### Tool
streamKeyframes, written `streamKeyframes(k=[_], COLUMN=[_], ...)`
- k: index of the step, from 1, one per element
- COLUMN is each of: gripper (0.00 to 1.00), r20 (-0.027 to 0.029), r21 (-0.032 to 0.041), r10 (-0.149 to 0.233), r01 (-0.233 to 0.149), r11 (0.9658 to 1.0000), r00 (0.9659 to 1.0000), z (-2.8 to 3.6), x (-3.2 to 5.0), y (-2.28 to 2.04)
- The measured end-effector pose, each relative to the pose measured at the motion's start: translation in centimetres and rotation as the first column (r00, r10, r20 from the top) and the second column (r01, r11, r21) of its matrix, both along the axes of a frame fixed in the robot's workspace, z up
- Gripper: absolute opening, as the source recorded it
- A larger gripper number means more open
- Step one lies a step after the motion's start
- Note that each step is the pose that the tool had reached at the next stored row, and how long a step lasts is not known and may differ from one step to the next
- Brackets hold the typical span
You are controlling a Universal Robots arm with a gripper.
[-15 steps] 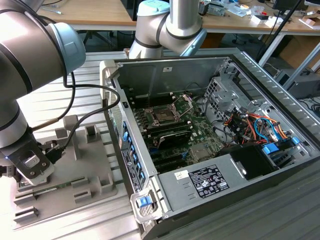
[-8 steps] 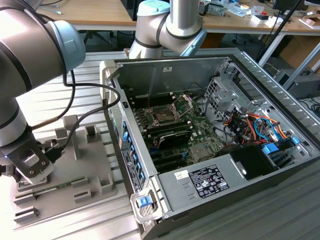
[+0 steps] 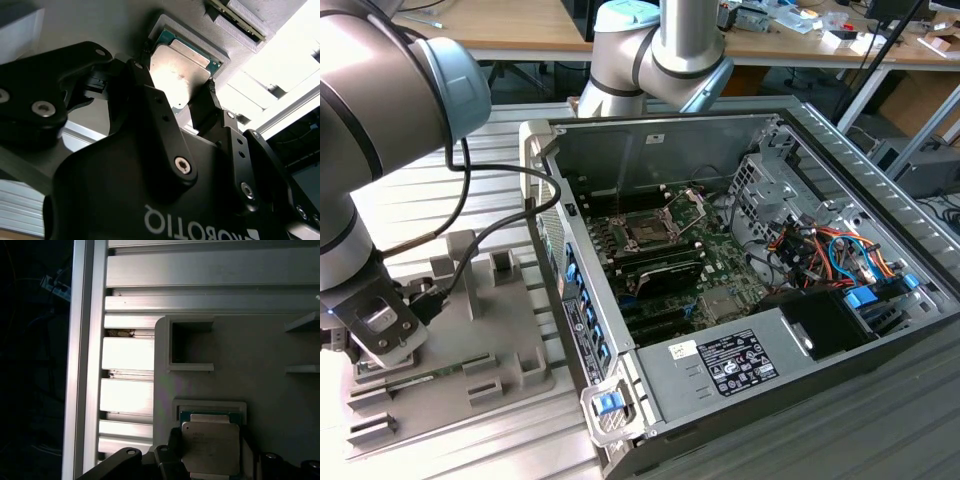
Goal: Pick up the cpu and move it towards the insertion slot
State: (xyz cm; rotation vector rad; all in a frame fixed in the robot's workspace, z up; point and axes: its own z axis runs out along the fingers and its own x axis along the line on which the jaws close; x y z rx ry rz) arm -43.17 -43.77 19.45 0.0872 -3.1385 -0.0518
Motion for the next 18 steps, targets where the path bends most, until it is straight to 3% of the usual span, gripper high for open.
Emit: streamKeyframes(k=[18], gripper=[0.55], r20=[0.0], r21=[0.0], r10=[0.0], r01=[0.0], r11=[1.0], r00=[1.0], z=[0.45], x=[0.0], y=[0.0])
